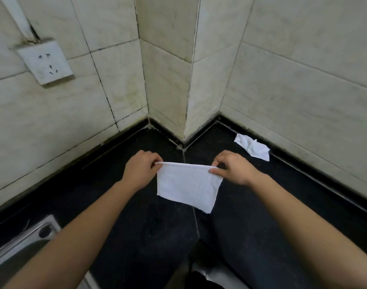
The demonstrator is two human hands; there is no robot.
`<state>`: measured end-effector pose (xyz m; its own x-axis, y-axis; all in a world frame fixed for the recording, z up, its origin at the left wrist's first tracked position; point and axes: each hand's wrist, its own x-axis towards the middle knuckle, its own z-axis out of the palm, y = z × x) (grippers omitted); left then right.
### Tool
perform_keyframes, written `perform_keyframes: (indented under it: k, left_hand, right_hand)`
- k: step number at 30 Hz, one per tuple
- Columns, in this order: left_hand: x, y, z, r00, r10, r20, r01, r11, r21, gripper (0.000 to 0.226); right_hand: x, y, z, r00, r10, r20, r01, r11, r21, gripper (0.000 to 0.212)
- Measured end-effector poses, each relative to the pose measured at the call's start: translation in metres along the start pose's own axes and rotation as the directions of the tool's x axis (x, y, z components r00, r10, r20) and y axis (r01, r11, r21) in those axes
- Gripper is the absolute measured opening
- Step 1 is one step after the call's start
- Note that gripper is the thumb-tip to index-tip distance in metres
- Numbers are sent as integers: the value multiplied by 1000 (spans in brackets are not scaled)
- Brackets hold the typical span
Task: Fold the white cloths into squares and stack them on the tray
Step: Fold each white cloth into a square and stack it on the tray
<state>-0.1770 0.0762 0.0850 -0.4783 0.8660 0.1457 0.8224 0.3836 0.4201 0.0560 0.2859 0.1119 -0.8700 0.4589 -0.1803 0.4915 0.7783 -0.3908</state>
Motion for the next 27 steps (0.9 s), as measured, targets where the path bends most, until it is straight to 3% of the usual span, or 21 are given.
perform_keyframes:
  k: [5,10,14,18,21,24,27]
  left_hand:
    - [30,14,-23,996,-39,-75,42,998,36,7]
    - [71,39,-53,945,2,-326,25,996,81,5]
    - [60,37,-43,908,99,-406,-46,989,138,7]
    - [11,12,12,961,93,-262,-57,988,142,15]
    - [-44,-6,65,998,65,-9,-63,986,155,22]
    - [-106,-13,111,950,90,298,-164,958,235,27]
    - [-155,-12,137,864,117,489,-279,920,273,37]
  right_hand:
    - [22,5,-33,987,28,-156,-33,999,-30,15]
    - [36,7,-69,880,5,-476,-16,1000,-18,15]
    - [31,11,-56,844,-22,-536,49,998,37,11]
    - [11,29,10,918,-6,-397,-1,1000,-17,11]
    - [-15,42,78,997,-18,-75,2,977,-211,21]
    - [-51,48,137,974,27,225,38,959,-280,24]
    - [-84,47,176,951,43,305,40,965,-260,27]
